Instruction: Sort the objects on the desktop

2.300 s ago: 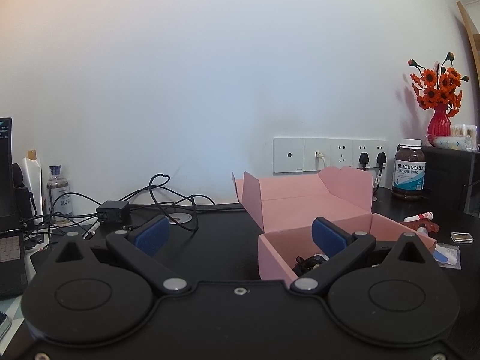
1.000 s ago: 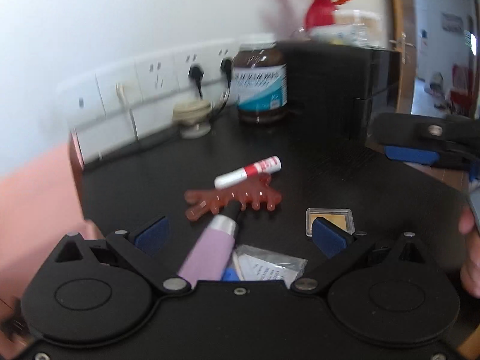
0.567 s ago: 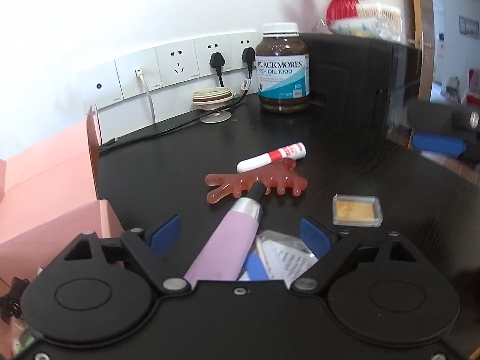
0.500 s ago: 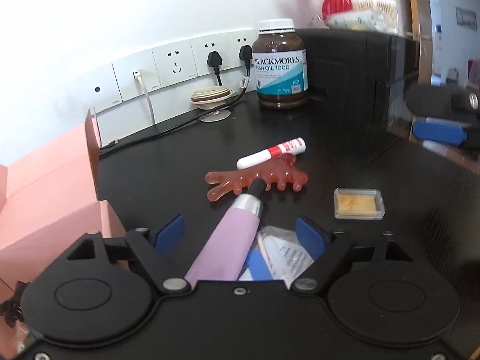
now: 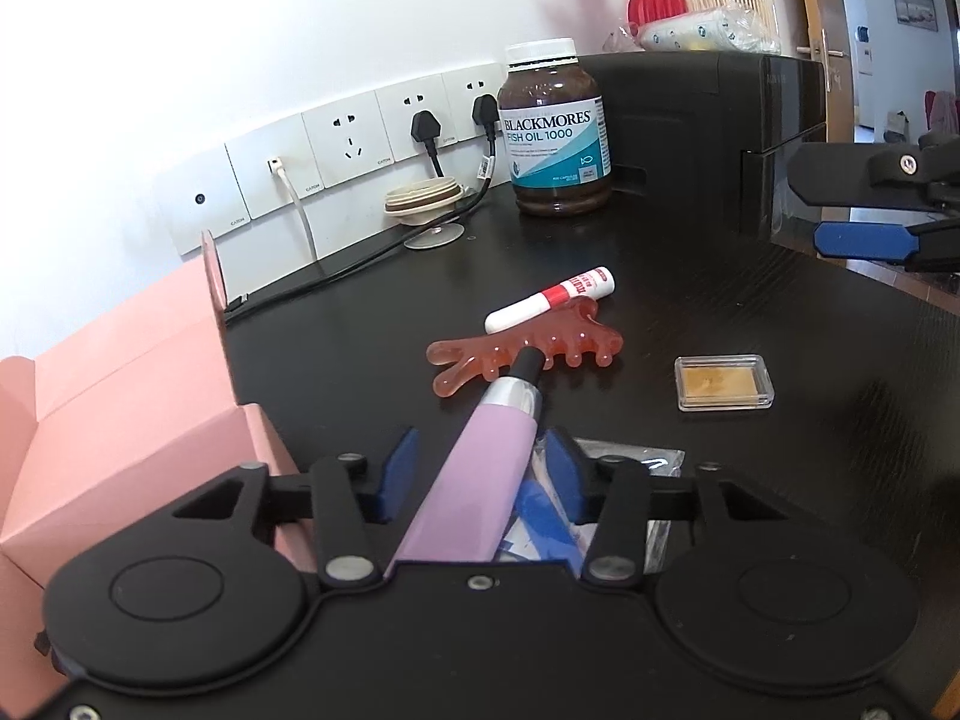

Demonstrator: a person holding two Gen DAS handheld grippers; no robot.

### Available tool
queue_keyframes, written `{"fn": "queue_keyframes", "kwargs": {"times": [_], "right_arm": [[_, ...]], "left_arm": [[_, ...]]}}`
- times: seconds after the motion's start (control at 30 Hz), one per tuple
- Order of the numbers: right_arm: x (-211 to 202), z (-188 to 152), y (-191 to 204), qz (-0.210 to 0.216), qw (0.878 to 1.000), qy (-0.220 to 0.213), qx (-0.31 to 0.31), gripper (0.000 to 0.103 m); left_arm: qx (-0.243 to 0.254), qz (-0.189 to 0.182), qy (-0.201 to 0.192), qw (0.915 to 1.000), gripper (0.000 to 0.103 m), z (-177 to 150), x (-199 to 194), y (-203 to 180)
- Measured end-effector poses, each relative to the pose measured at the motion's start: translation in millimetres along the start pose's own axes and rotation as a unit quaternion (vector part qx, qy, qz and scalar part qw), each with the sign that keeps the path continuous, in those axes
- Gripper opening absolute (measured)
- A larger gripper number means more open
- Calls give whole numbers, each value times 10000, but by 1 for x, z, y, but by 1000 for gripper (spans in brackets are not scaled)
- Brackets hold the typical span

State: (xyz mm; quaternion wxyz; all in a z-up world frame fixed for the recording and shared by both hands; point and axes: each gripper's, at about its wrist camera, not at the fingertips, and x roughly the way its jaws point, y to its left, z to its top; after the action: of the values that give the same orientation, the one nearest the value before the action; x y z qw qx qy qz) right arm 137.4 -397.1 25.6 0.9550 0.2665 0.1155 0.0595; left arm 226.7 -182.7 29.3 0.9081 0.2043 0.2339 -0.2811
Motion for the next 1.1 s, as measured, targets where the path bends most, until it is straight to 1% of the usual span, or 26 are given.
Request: {"fn": "queue_keyframes", "kwargs": {"times": [0.03,0.07,0.13,0.23,0.3,0.37,0.5,0.53,0.57,0.63,0.73,0.8,0.83,0.87,0.9,0.93,1.0,1.03,1.07,1.1], "right_arm": [[0,0,0,-3,10000,-5,-1,102],[0,0,0,-6,10000,-6,-5,102],[0,-1,1,-16,10000,8,-14,102],[-1,-1,1,-17,10000,10,-3,102],[-2,-1,0,-39,10000,-5,22,102],[-1,-1,-1,-53,10000,-4,65,102],[-1,-1,-3,-47,9999,8,145,102],[-1,-1,-3,-48,9999,11,163,102],[-1,-1,-4,-50,9998,13,176,102],[-1,-1,-4,-33,9998,11,176,102],[0,-1,-3,-37,9999,35,146,102],[0,-1,-2,-43,9999,55,110,102],[0,-1,-2,-45,9999,57,101,102],[0,-1,-1,-52,9999,53,98,102],[0,-1,-1,-59,9999,50,94,102],[0,-1,-1,-61,9999,47,100,102],[0,-1,-2,-60,9999,43,127,102],[1,-1,-2,-61,9999,49,148,102],[1,-1,-3,-63,9998,56,171,102],[0,-1,-3,-61,9998,50,185,102]], "left_arm": [[96,6,29,9999,34,1,0,-1],[239,27,72,9997,33,1,0,-3],[605,100,137,9980,33,1,0,-10],[1152,303,90,9928,33,-1,1,-25],[1332,341,70,9905,32,-1,1,-33],[1411,412,83,9891,35,1,3,-37],[1364,540,185,9890,43,5,12,-37],[1308,572,201,9896,48,5,14,-35],[1242,635,210,9900,59,6,16,-33],[1117,738,197,9908,71,7,19,-28],[861,649,205,9940,73,7,19,-20],[866,719,200,9935,79,7,19,-19],[915,786,176,9925,86,6,19,-20],[975,839,139,9916,89,6,20,-21],[1029,860,98,9909,90,5,20,-22],[1063,845,59,9907,89,4,20,-23],[1053,652,11,9923,76,4,19,-21],[1002,507,19,9937,57,4,19,-20],[938,404,41,9948,43,4,20,-20],[892,340,57,9954,38,4,20,-21]]}}
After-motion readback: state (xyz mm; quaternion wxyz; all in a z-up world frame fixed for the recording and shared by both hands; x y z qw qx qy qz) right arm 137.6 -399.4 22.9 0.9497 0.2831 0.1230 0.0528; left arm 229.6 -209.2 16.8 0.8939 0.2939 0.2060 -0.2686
